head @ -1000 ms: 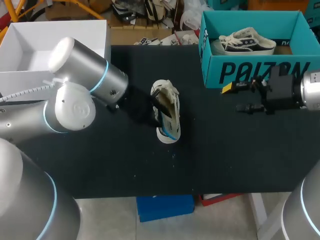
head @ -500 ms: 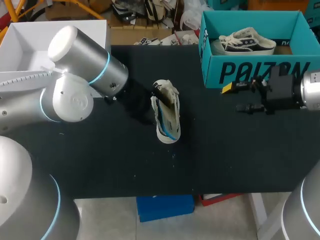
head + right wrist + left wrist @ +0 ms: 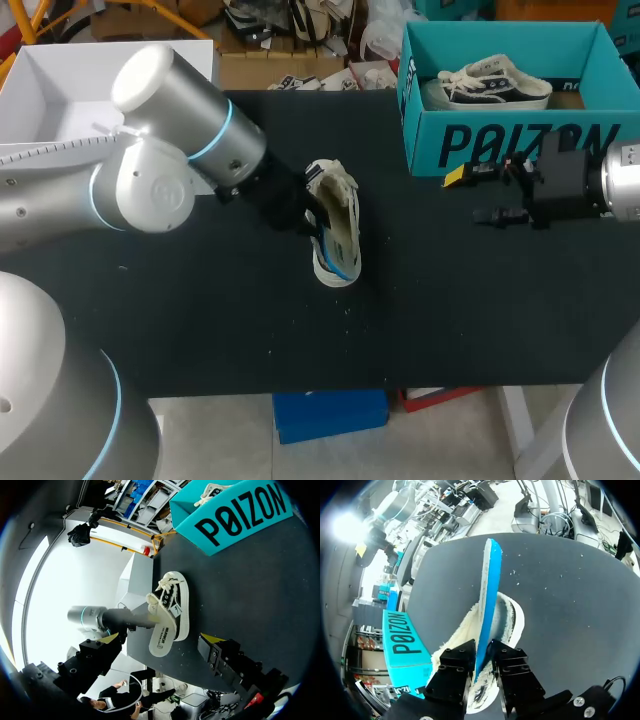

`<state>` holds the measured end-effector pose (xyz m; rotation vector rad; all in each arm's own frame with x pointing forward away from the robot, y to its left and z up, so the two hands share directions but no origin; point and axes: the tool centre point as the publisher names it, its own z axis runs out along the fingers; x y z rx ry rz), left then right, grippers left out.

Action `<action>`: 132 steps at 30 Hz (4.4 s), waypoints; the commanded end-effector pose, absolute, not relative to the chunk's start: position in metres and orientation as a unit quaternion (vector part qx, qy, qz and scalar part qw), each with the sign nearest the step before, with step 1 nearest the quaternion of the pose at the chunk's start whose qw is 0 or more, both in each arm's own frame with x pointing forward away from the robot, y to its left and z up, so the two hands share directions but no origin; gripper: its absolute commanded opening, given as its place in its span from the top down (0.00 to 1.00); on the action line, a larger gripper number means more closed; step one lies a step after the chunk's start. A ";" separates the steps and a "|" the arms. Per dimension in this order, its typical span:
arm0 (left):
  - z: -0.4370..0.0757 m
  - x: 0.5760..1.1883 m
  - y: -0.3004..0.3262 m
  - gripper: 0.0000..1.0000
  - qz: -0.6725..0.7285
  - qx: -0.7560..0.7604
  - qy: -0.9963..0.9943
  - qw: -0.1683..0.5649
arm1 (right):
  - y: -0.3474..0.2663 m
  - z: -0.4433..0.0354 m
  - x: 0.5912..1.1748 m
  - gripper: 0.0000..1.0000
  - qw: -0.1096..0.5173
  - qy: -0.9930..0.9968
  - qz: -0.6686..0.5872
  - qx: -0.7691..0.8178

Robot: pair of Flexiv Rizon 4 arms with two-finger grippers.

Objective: Take the shoe out of the shoebox, open the shoe tongue, remove and reinsert the insole, then place the shoe into the shoebox

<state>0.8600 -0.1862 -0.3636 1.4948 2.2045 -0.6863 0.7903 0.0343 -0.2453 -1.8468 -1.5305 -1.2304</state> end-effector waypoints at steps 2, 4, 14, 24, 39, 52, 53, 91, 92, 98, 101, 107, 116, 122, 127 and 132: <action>-0.369 0.861 -0.191 0.93 -0.240 0.539 0.786 0.185 | 0.035 -0.245 0.791 0.00 0.221 -0.554 -0.444 -0.668; -0.369 0.858 -0.192 1.00 -0.243 0.542 0.784 0.182 | 0.035 -0.245 0.791 0.00 0.221 -0.554 -0.444 -0.668; -0.353 0.837 -0.199 1.00 -0.276 0.541 0.768 0.202 | 0.035 -0.245 0.791 0.00 0.221 -0.554 -0.444 -0.668; -0.339 0.806 -0.207 1.00 -0.312 0.534 0.754 0.222 | 0.035 -0.245 0.791 0.00 0.221 -0.554 -0.444 -0.668; -0.341 0.813 -0.202 1.00 -0.343 0.509 0.731 0.298 | 0.035 -0.245 0.791 0.00 0.221 -0.554 -0.444 -0.668; -0.347 0.836 -0.197 1.00 -0.331 0.519 0.735 0.285 | 0.035 -0.245 0.791 0.00 0.221 -0.554 -0.444 -0.668; -0.346 0.838 -0.197 1.00 -0.329 0.521 0.735 0.284 | 0.035 -0.245 0.791 0.00 0.221 -0.554 -0.444 -0.668; -0.369 0.878 -0.182 1.00 -0.258 0.499 0.790 0.245 | 0.035 -0.245 0.791 0.00 0.221 -0.554 -0.444 -0.668; -0.369 0.878 -0.182 1.00 -0.257 0.499 0.791 0.244 | 0.035 -0.245 0.791 0.00 0.221 -0.554 -0.444 -0.668; -0.359 0.872 -0.185 0.18 -0.263 0.505 0.783 0.249 | 0.035 -0.245 0.791 0.00 0.221 -0.554 -0.444 -0.668; -0.353 0.867 -0.188 0.51 -0.267 0.510 0.778 0.251 | 0.035 -0.245 0.791 0.00 0.221 -0.554 -0.444 -0.668; -0.351 0.850 -0.198 0.56 -0.294 0.521 0.765 0.237 | 0.035 -0.245 0.791 0.00 0.221 -0.554 -0.444 -0.668; -0.358 0.827 -0.200 1.00 -0.304 0.550 0.753 0.195 | 0.035 -0.245 0.791 0.00 0.221 -0.554 -0.444 -0.668; -0.361 0.823 -0.199 1.00 -0.303 0.558 0.750 0.185 | 0.035 -0.245 0.791 0.00 0.221 -0.554 -0.444 -0.668; -0.365 0.825 -0.200 1.00 -0.303 0.557 0.750 0.187 | 0.035 -0.245 0.791 0.00 0.221 -0.554 -0.444 -0.668; -0.371 0.830 -0.198 1.00 -0.299 0.549 0.757 0.190 | 0.035 -0.245 0.791 0.00 0.221 -0.554 -0.444 -0.668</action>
